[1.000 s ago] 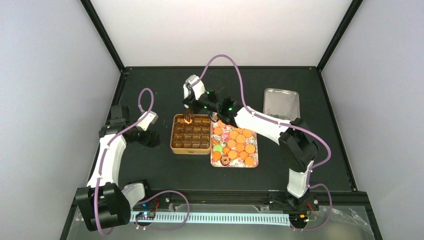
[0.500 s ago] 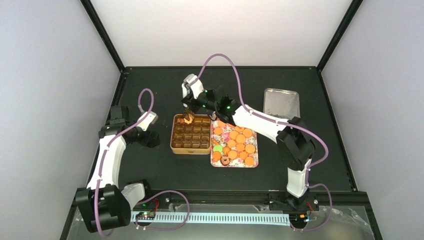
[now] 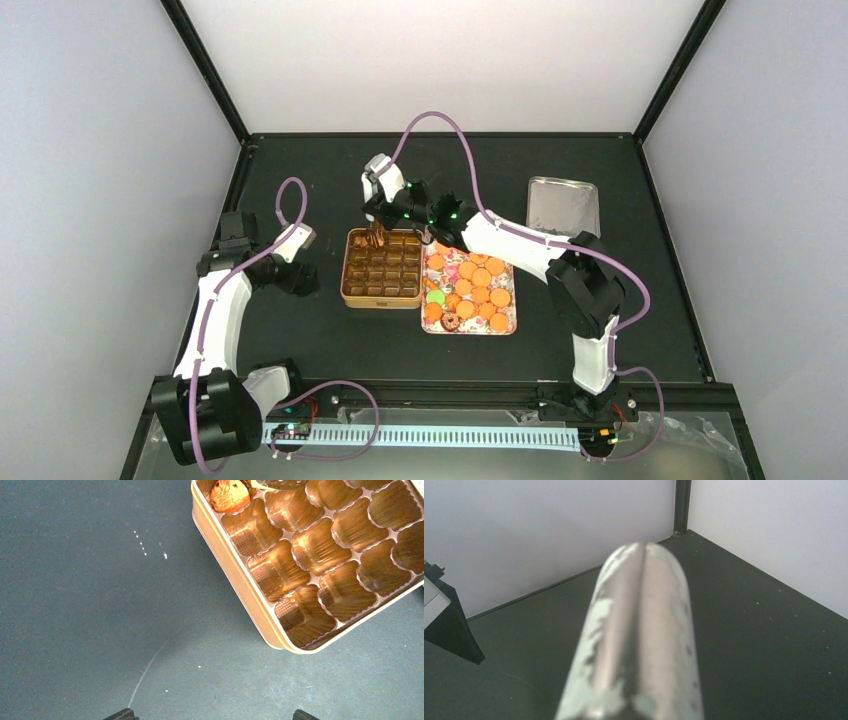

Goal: Pack the cookies
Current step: Place the fake cookies in the empty pocket of the box, then pick up the fake cookies from the plate, then place the fake cookies in the empty pocket of the box, then pick up the fake cookies from the plate.

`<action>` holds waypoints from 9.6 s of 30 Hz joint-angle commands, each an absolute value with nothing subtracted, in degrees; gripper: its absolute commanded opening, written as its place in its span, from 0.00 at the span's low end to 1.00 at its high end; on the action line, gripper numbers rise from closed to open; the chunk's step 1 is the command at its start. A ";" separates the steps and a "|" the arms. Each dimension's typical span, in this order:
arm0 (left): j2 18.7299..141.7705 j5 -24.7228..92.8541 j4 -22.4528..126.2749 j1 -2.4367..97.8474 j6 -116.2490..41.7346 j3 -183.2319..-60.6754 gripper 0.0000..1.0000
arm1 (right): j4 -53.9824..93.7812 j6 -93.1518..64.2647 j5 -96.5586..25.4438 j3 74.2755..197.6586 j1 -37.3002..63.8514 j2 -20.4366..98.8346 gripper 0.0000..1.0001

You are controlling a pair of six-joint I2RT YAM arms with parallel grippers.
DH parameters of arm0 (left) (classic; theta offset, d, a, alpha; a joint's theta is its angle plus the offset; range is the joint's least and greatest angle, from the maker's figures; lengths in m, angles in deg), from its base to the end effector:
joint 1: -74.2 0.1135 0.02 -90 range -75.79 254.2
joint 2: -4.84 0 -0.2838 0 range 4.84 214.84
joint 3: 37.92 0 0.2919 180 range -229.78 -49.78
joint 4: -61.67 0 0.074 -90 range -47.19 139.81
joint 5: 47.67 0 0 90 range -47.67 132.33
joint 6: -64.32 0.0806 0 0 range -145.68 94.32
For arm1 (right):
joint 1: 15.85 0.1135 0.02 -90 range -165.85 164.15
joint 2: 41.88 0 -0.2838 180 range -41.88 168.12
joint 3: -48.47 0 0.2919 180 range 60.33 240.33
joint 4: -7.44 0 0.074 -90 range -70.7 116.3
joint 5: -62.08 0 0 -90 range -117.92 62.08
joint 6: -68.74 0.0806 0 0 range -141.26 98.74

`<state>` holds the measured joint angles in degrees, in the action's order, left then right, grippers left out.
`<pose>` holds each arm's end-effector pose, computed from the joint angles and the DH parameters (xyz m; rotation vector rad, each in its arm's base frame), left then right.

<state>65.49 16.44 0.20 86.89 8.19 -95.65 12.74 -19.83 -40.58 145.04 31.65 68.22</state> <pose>0.2377 0.0175 0.2139 0.5977 2.4743 -0.3084 0.3557 0.4143 0.2625 -0.9119 1.7464 0.7803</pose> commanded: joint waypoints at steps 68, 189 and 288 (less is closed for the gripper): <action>68.37 14.49 4.48 87.42 9.39 -95.10 0.82 | 12.92 -25.30 -37.17 145.88 36.50 66.63 0.22; 81.07 30.96 13.77 75.39 6.30 -97.76 0.77 | 13.30 -23.40 -31.98 116.31 29.49 34.22 0.02; 72.62 25.65 -3.16 78.24 16.47 -100.89 0.77 | 19.30 -17.04 -30.90 98.66 37.32 19.90 0.33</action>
